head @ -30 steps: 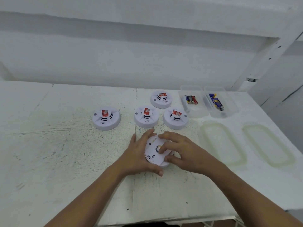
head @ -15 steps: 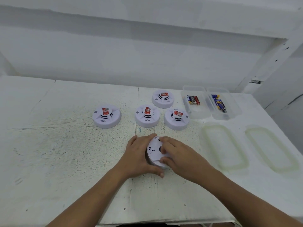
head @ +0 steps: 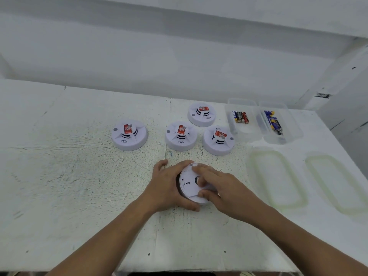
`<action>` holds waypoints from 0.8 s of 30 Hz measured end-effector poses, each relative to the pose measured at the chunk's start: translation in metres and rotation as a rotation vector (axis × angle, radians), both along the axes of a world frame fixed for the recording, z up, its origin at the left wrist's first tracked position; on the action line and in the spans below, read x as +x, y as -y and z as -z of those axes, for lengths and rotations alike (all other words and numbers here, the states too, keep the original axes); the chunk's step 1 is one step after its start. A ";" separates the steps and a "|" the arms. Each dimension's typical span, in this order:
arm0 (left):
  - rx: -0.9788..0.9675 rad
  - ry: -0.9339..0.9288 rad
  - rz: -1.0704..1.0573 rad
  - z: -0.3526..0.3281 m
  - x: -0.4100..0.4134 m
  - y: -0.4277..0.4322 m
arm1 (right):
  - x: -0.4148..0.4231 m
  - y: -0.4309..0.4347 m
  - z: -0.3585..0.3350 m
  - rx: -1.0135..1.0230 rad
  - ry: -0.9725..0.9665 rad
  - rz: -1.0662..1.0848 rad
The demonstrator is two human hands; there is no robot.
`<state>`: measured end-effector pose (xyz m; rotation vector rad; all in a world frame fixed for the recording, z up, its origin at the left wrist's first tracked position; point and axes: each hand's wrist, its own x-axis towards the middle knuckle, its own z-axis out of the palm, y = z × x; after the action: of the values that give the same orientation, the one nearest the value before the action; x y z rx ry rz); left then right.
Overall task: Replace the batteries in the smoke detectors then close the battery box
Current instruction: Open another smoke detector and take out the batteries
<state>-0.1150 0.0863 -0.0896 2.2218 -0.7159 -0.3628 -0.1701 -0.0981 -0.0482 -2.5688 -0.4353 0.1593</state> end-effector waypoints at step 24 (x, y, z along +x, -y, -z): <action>-0.008 0.026 -0.057 0.003 -0.003 0.001 | 0.017 0.000 -0.016 0.156 -0.006 0.028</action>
<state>-0.1181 0.0851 -0.0923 2.2384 -0.6653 -0.3026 -0.1530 -0.0979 -0.0318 -2.4196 -0.3934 0.1178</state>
